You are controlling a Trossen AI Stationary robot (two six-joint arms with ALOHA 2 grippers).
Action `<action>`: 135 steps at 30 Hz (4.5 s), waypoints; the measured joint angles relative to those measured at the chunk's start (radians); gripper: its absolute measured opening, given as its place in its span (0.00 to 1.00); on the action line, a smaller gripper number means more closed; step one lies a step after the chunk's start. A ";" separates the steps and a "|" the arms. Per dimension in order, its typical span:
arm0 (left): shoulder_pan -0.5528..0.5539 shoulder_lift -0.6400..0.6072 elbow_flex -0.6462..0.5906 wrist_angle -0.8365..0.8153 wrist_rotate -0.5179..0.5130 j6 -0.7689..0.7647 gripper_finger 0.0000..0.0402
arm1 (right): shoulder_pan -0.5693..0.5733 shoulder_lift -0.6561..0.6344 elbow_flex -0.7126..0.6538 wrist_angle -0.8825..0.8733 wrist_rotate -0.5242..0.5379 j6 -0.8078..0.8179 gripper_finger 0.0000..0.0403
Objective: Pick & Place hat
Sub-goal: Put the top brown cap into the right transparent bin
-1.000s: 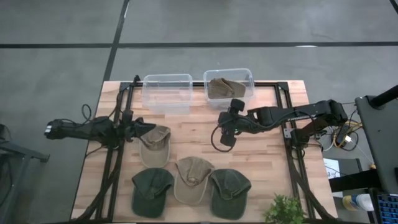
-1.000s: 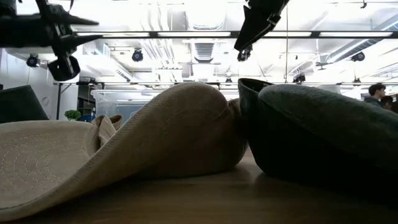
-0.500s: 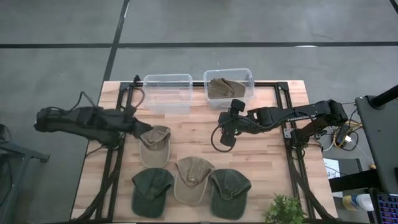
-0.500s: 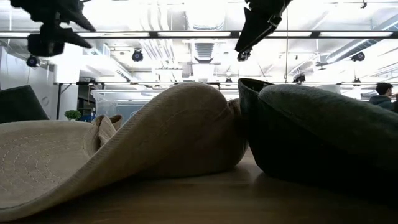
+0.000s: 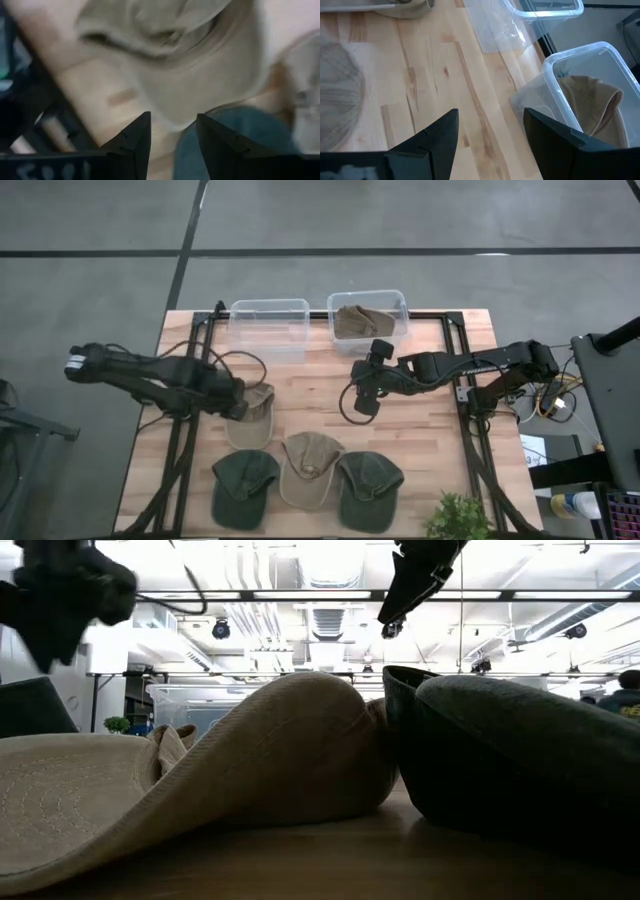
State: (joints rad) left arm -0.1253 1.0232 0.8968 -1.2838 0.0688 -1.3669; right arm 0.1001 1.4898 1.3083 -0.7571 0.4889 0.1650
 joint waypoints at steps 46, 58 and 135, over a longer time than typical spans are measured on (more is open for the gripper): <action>-0.023 0.054 -0.332 0.469 0.072 0.007 0.03 | 0.002 0.000 -0.007 -0.001 0.000 0.001 0.54; -0.019 -0.020 -0.271 0.499 -0.075 0.049 0.02 | 0.002 0.000 -0.007 -0.002 0.000 0.000 0.54; -0.019 -0.049 0.065 1.213 -0.975 1.193 0.02 | 0.008 -0.002 -0.006 0.916 0.141 -0.380 0.43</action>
State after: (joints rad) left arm -0.1440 0.9745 0.9615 -0.0705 -0.9062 -0.1743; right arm 0.1085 1.4879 1.3022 0.1593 0.6302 -0.2154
